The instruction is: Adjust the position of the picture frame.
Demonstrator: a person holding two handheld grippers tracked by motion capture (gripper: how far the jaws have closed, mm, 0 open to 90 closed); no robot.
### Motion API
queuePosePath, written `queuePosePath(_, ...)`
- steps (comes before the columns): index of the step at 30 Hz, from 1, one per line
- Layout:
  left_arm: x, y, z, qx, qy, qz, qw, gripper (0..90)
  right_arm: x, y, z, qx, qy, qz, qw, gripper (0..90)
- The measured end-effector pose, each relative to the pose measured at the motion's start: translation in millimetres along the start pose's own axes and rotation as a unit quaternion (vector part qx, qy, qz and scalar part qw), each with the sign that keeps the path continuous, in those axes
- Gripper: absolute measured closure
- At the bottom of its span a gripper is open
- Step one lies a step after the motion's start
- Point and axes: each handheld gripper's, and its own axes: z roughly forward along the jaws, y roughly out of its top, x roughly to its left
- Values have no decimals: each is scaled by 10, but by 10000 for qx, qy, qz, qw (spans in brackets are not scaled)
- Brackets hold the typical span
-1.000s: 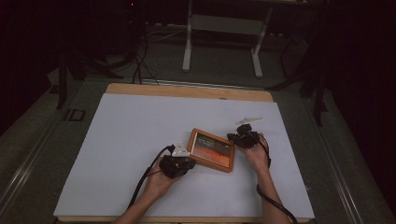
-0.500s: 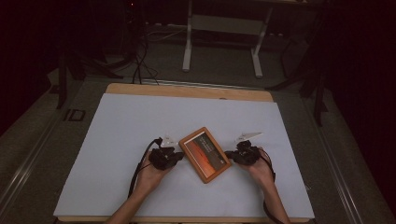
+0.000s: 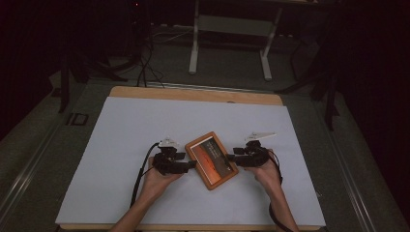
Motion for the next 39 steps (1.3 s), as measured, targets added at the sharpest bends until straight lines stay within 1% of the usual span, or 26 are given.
queuePosePath(1,-19,-5,34,21,20,-12,10000,321,6,10,28,46,156,23,9999,407)
queuePosePath(2,-35,-12,65,63,26,-11,10000,300,18,18,65,90,229,15,9997,373)
queuePosePath(4,-56,-27,120,134,33,-18,9999,284,36,35,148,227,272,-15,9994,339)
queuePosePath(5,-57,-37,148,167,-40,-26,9998,287,37,42,183,276,294,-44,9992,322)
queuePosePath(6,-58,-42,165,165,-100,-93,9998,286,37,53,238,365,348,-77,9987,300)
queuePosePath(7,-62,-42,181,173,-123,-129,9997,287,30,61,277,423,378,-94,9983,290)
queuePosePath(10,-67,-46,221,213,-221,-217,9993,284,-2,87,361,450,575,-54,9973,271)
queuePosePath(11,-73,-49,239,256,-273,-227,9990,283,-27,104,416,542,775,-1,9955,265)
queuePosePath(12,-82,-53,264,292,-322,-238,9988,283,-27,104,416,542,775,-1,9955,265)
queuePosePath(13,-92,-58,296,356,-376,-232,9984,282,-41,109,443,602,915,32,9940,257)
queuePosePath(14,-98,-60,312,403,-379,-220,9982,279,-54,116,457,622,978,56,9932,266)
queuePosePath(16,-99,-67,345,443,-461,-212,9977,278,-61,124,459,640,1014,61,9928,273)
queuePosePath(18,-93,-64,348,454,-475,-266,9975,291,-62,121,457,643,1022,57,9927,276)
queuePosePath(22,-41,-41,309,401,-621,-520,9959,365,-72,102,428,606,1053,68,9926,302)
queuePosePath(24,-54,-18,276,363,-609,-388,9967,396,-85,86,387,502,1094,119,9927,340)
queuePosePath(25,-72,1,250,322,-594,-299,9973,405,-97,75,362,427,1130,131,9926,362)
queuePosePath(27,-93,31,206,219,-613,-198,9977,446,-127,54,292,272,1216,197,9920,420)
queuePosePath(30,-133,87,124,94,-638,23,9979,513,-160,14,173,18,1371,270,9902,506)
queuePosePath(31,-144,102,98,74,-644,84,9979,544,-174,-18,111,-127,1495,297,9882,549)
queuePosePath(32,-154,116,73,57,-660,122,9977,544,-174,-18,111,-127,1495,297,9882,549)
queuePosePath(33,-160,139,34,43,-707,190,9973,558,-182,-30,85,-174,1566,299,9871,567)
queuePosePath(34,-160,153,14,58,-735,223,9970,581,-186,-48,50,-265,1665,274,9853,593)
queuePosePath(35,-160,166,-6,73,-758,239,9968,591,-180,-54,30,-286,1701,260,9847,604)
queuePosePath(37,-151,187,-47,55,-830,222,9963,614,-154,-57,0,-325,1724,160,9844,620)
queuePosePath(38,-151,187,-47,55,-830,222,9963,625,-154,-57,0,-325,1724,160,9844,620)
queuePosePath(39,-132,203,-88,74,-869,258,9959,625,-134,-55,-17,-343,1708,107,9846,626)
